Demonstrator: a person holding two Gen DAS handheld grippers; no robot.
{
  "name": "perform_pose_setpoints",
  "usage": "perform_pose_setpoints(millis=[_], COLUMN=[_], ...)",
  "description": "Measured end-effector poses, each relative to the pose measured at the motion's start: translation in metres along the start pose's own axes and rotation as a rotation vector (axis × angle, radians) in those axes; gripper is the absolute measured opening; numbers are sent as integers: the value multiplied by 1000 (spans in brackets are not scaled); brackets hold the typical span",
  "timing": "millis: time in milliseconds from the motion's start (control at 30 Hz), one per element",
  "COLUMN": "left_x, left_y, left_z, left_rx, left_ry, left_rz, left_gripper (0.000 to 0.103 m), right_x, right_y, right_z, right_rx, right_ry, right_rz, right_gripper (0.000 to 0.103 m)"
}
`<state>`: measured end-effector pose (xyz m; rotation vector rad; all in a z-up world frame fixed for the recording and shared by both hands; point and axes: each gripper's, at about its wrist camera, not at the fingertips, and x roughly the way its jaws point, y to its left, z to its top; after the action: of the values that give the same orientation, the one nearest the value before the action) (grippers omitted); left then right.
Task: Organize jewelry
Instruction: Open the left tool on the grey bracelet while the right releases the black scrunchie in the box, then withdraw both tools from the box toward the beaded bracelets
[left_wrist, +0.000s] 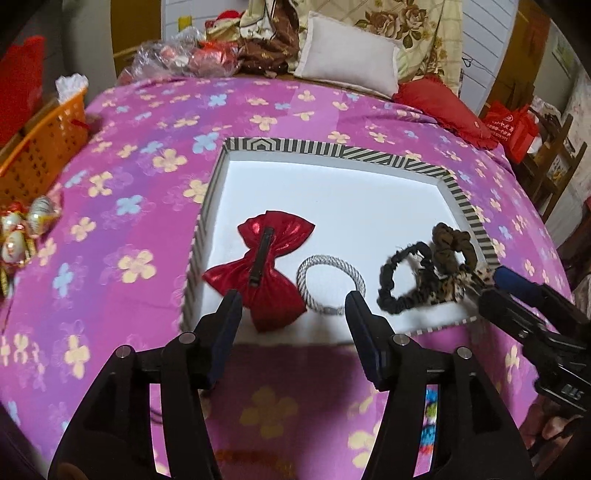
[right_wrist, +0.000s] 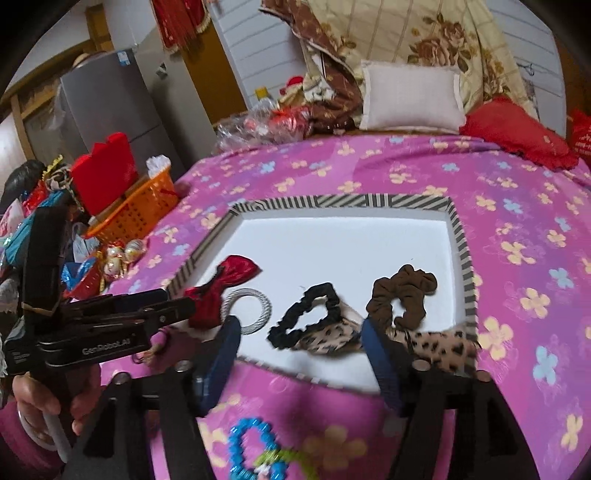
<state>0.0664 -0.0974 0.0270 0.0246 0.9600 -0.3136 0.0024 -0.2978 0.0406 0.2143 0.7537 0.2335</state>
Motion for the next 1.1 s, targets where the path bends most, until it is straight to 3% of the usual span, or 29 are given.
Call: perform_pose_setpoints(millis=[500,1100], left_x=[-48,-75], left_y=[12,75], left_z=[-58,-146], left_rx=[-1,-192], left_ry=[-18,34], left_rz=[42,-5], left_gripper=[58,58], right_x=[-56,-63], right_y=[29,43], right_z=[-49,-135], right_rx=[-27,-97], right_ry=[-8,95], right_rz=[8,-9], right_gripper=[67,67])
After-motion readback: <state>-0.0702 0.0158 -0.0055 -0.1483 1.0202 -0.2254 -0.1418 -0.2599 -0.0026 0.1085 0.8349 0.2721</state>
